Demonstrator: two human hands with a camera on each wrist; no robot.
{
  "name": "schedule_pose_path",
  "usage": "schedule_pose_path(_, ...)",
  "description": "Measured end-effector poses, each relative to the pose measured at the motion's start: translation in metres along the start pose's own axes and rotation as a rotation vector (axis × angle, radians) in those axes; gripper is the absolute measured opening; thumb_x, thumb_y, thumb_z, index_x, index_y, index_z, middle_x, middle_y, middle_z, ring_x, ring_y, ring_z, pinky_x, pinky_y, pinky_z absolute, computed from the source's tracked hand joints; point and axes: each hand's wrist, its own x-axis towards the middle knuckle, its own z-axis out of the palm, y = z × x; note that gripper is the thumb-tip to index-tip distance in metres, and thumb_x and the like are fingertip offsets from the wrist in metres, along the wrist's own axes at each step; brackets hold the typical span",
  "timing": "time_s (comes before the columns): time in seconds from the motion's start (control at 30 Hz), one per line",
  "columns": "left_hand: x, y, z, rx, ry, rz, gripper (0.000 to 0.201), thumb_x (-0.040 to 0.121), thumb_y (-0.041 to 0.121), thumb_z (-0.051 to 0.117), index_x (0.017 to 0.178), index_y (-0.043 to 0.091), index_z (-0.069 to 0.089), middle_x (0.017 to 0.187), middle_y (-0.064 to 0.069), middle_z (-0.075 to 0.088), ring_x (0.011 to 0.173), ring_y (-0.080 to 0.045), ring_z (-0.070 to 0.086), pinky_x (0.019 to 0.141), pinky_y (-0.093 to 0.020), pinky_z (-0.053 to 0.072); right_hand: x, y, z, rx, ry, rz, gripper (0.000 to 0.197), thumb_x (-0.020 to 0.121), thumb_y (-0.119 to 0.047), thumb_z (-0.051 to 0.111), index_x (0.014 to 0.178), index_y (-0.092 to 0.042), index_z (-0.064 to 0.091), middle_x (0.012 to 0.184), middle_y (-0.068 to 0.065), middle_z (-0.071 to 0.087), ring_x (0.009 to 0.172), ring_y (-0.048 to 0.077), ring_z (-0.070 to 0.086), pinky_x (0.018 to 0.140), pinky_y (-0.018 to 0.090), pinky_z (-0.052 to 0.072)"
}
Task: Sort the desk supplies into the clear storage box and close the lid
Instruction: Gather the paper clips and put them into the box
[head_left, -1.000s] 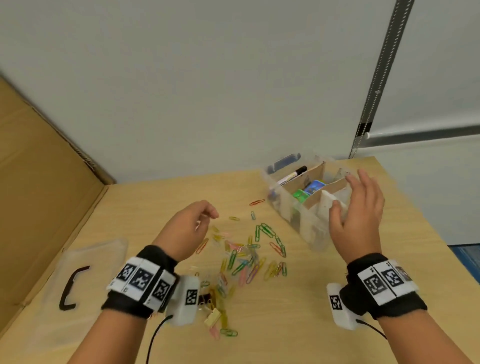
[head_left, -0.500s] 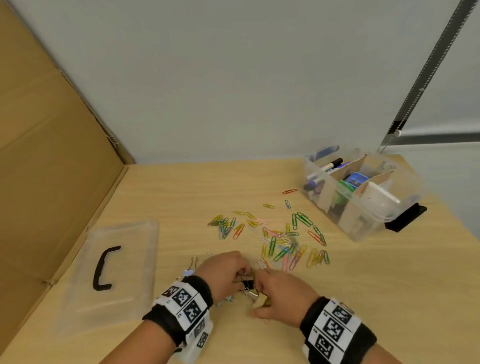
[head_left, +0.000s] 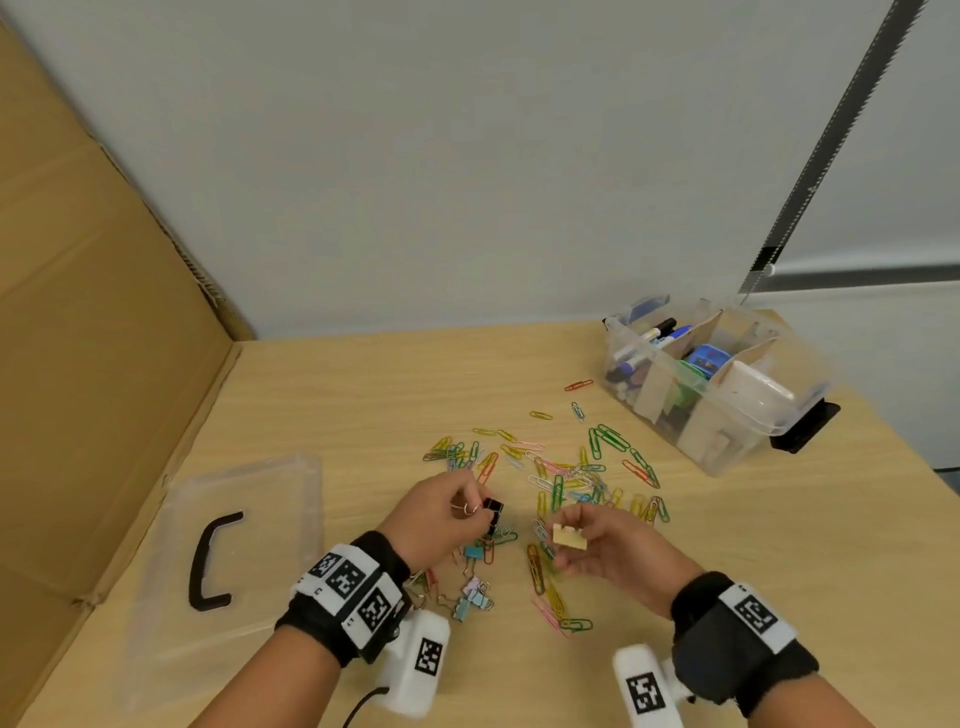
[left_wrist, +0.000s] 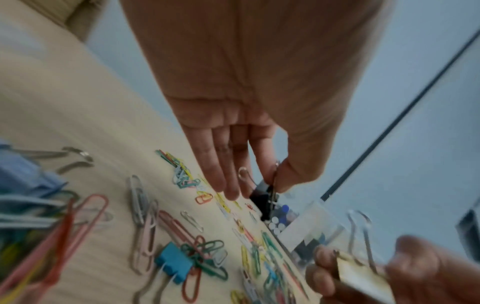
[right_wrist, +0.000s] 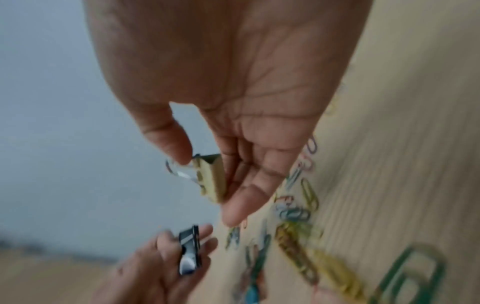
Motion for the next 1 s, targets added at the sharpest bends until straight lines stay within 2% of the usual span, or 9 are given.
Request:
schedule_pose_path(0.17,-0.012,-0.002,-0.01,-0.064,0.027,-0.036,0.017,0.085,0.01,0.062,0.091,0.017,0.048,0.098,0.005,0.058,0.073,0.001,0.057,0.074,-0.022,0.047,0.009,0.004,0.012,0.343,-0.042,-0.04,0.02,0.076,-0.007,0.051,0.095,-0.002,0.056,0.089,0.017,0.06,0.077,0.026,0.06,0.062,0.032,0.055)
schedule_pose_path(0.2,-0.014,-0.004,-0.012,-0.047,0.032,-0.039,0.017,0.086,0.01,0.06,0.095,0.02,0.048,0.1,0.005,0.057,0.079,-0.001,0.057,0.077,-0.022,0.045,0.011,0.004,0.017,0.216,-0.014,-0.059,0.007,0.083,-0.009,0.053,0.087,-0.003,0.055,0.083,0.014,0.059,0.071,0.022,0.059,0.059,0.03,0.052)
schedule_pose_path(0.33,-0.025,-0.008,-0.014,0.045,0.035,-0.051,0.019,0.088,0.006,0.051,0.088,0.025,0.054,0.097,0.007,0.057,0.087,-0.005,0.055,0.076,-0.016,0.043,0.02,0.01,0.045,-0.76,0.047,-0.156,0.038,0.092,-0.035,0.058,0.058,-0.02,0.052,0.058,0.002,0.053,0.049,0.011,0.045,0.056,0.021,0.042)
schedule_pose_path(0.4,-0.03,-0.01,-0.014,0.109,0.004,-0.073,0.016,0.089,0.01,0.052,0.083,0.023,0.059,0.094,0.007,0.059,0.083,-0.007,0.057,0.067,-0.008,0.043,0.025,0.016,0.057,-1.121,-0.023,-0.238,0.03,0.095,-0.04,0.052,0.07,-0.024,0.052,0.059,-0.005,0.047,0.049,0.009,0.039,0.052,0.018,0.034)
schedule_pose_path(0.5,-0.038,-0.013,-0.013,0.179,-0.055,-0.092,0.005,0.082,0.02,0.06,0.084,0.024,0.063,0.093,0.011,0.059,0.08,-0.002,0.058,0.069,-0.008,0.043,0.029,0.026,0.067,-1.36,-0.112,-0.237,0.024,0.099,-0.032,0.044,0.118,-0.018,0.044,0.068,-0.015,0.039,0.056,0.002,0.039,0.05,0.014,0.026)
schedule_pose_path(0.6,-0.042,-0.018,-0.007,0.339,-0.215,-0.083,0.018,0.074,0.029,0.07,0.079,0.034,0.054,0.093,0.011,0.055,0.084,-0.006,0.055,0.076,-0.02,0.046,0.032,0.031,0.069,-1.466,-0.126,-0.183,0.029,0.1,-0.029,0.041,0.122,-0.011,0.039,0.08,0.0,0.053,0.073,0.02,0.049,0.051,0.018,0.026)
schedule_pose_path(0.73,-0.042,-0.018,0.008,0.485,-0.307,-0.085,0.031,0.072,0.031,0.076,0.096,0.02,0.059,0.097,0.009,0.048,0.089,-0.011,0.052,0.079,-0.025,0.044,0.034,0.031,0.068,-1.502,-0.137,-0.16,0.024,0.1,-0.022,0.038,0.118,-0.008,0.043,0.107,0.015,0.062,0.077,0.018,0.043,0.055,0.031,0.03)
schedule_pose_path(0.9,-0.039,-0.015,0.013,0.539,-0.31,-0.053,0.027,0.078,0.031,0.071,0.098,0.017,0.06,0.097,0.007,0.05,0.089,-0.012,0.052,0.079,-0.027,0.045,0.036,0.032,0.056,-1.373,-0.13,-0.194,0.01,0.1,-0.024,0.039,0.096,-0.016,0.045,0.09,0.002,0.049,0.076,0.017,0.043,0.057,0.02,0.03)
schedule_pose_path(1.0,-0.036,-0.014,0.01,0.518,-0.274,-0.02,0.019,0.08,0.033,0.067,0.091,0.022,0.057,0.105,0.008,0.055,0.088,-0.001,0.049,0.071,-0.013,0.039,0.026,0.02,0.042,-1.18,-0.077,-0.178,0.018,0.1,-0.029,0.04,0.087,-0.017,0.043,0.078,-0.006,0.045,0.063,0.008,0.04,0.057,0.018,0.033)
